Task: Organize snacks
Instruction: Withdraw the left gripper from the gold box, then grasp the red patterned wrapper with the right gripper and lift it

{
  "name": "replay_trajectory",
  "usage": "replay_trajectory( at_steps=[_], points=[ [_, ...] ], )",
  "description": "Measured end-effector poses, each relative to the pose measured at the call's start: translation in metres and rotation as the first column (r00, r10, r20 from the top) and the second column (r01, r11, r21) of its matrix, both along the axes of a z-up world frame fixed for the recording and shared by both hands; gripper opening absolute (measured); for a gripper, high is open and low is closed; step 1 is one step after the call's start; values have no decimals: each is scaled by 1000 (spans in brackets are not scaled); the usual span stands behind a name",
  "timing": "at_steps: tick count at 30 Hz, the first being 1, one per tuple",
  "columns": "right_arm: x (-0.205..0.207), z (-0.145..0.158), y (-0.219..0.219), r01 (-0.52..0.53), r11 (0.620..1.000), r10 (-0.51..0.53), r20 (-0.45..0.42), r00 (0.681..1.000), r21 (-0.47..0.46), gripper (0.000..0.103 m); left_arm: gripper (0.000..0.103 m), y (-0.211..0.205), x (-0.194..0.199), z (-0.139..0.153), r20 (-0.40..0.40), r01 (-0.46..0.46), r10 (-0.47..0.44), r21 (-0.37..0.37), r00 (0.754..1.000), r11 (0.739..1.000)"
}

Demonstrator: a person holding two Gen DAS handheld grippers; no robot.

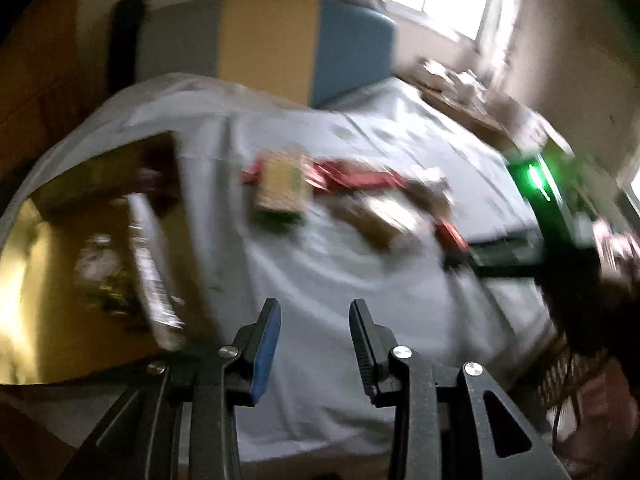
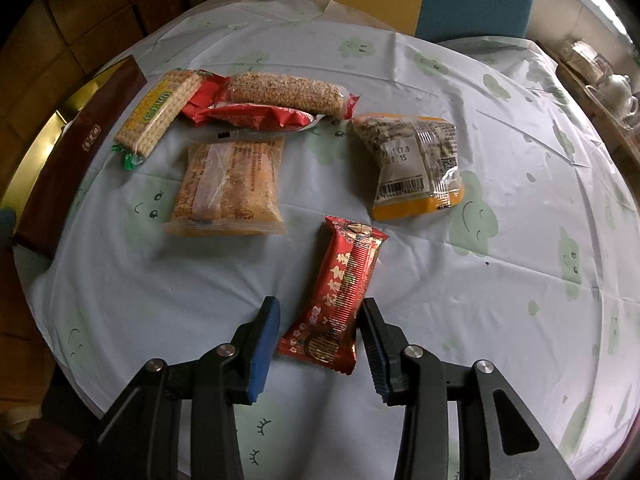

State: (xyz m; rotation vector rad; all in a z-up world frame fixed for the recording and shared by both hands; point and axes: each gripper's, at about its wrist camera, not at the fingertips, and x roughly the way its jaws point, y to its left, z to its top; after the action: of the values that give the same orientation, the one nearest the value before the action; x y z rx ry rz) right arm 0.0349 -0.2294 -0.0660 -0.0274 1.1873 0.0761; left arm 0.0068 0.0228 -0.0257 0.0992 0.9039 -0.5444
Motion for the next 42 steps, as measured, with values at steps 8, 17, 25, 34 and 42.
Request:
replay_trajectory(
  at_steps=[8,17,25,34,42],
  points=[
    [-1,3,2,7,1000,-7,-8,1000,7,33,36,-33,-24,-37,-50,166,-162,93,985,982],
    [-4,18,13,-25,996,26,-14,1000,88,29,36,-23,-26,-46,-33,188,-187,55,982,981],
    [0,52,35,-93,986,87,47,995,142,27,36,-15,-24,-47,-30,183,-183,-15,983,983],
    [14,80,71,-187,966,171,99,980,180,24,36,-13,-24,-48,-32,180,-181,-34,983,983],
    [26,78,50,-136,980,126,80,989,144,23,36,-13,-23,-49,-35,176,-178,-42,983,983]
  ],
)
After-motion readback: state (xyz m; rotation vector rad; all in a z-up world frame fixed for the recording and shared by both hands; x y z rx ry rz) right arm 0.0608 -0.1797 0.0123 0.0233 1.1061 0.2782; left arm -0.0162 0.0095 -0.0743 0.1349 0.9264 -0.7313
